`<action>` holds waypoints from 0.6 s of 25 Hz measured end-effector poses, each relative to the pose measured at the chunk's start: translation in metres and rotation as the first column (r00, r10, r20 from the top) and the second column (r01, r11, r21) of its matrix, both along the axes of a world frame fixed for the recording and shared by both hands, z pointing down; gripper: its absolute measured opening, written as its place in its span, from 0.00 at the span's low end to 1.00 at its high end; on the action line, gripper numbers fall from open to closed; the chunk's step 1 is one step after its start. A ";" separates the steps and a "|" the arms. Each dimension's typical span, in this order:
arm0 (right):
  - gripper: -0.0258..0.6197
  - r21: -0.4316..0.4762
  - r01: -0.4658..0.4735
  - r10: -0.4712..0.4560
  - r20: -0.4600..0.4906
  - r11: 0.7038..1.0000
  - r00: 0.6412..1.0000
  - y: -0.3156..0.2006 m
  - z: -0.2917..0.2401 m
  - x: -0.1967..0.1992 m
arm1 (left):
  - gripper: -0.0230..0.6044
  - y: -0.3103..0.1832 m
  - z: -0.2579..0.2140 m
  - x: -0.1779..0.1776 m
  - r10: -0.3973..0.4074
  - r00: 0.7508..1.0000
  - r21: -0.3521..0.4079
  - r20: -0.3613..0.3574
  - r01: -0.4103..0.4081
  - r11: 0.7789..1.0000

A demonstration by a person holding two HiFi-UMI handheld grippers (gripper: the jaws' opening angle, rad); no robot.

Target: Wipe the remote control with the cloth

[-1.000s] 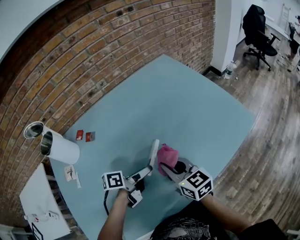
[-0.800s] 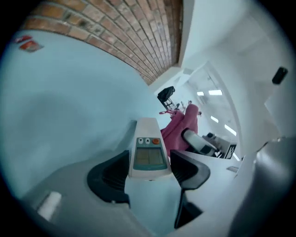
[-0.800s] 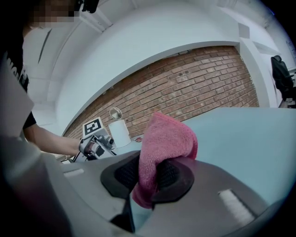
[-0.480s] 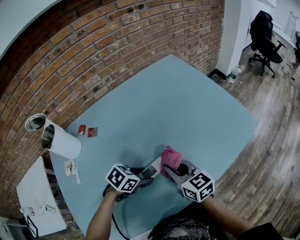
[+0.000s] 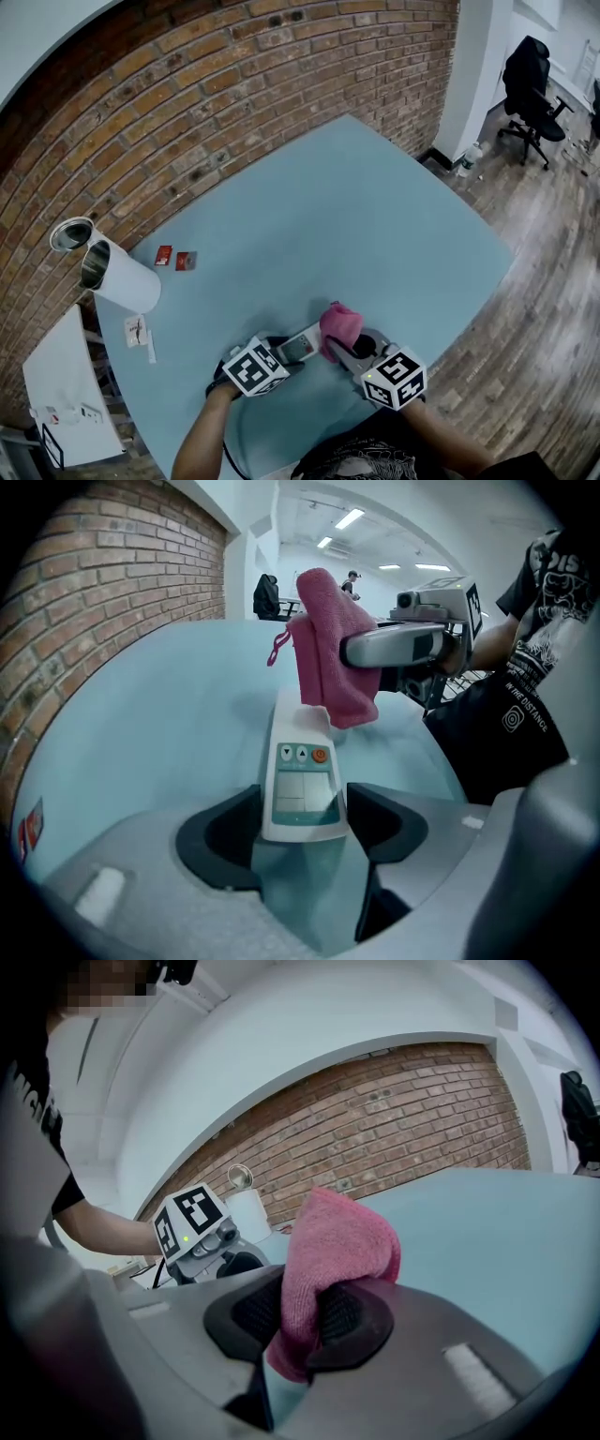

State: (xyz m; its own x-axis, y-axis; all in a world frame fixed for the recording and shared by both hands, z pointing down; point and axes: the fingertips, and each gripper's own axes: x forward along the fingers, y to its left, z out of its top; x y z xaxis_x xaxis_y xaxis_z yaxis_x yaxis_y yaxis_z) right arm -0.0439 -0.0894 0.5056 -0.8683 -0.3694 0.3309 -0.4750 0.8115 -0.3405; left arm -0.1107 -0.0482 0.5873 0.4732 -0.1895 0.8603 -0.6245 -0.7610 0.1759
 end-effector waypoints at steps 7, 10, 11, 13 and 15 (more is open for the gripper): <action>0.14 0.005 0.017 -0.017 -0.011 1.000 1.000 0.008 0.000 0.000 | 0.53 -0.003 -0.019 -0.008 -0.155 0.984 0.080 -0.082 0.162 0.984; 0.14 0.013 0.042 -0.042 -0.014 0.999 0.999 0.009 -0.002 -0.003 | 0.46 0.000 -0.036 -0.003 -0.283 0.944 0.120 -0.171 0.305 0.945; 0.14 0.015 0.052 -0.052 -0.018 0.999 0.998 0.010 -0.002 -0.004 | 0.45 0.001 -0.041 -0.002 -0.333 0.923 0.144 -0.194 0.363 0.921; 0.14 0.019 0.076 -0.075 -0.032 0.997 0.997 0.014 -0.003 -0.004 | 0.26 0.000 -0.052 -0.005 -0.445 0.866 0.208 -0.230 0.490 0.847; 0.14 0.020 0.101 -0.100 -0.042 0.995 0.994 0.020 -0.006 -0.003 | 0.03 0.002 -0.062 -0.005 -0.531 0.802 0.252 -0.272 0.592 0.765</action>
State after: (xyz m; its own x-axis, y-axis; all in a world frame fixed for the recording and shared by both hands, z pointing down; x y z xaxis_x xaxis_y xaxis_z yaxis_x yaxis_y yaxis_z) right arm -0.0467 -0.0696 0.4997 -0.8874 -0.2886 0.3594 -0.4037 0.8629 -0.3040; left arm -0.1161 -0.0462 0.5253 0.3316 -0.7093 0.6220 -0.9386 -0.3147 0.1415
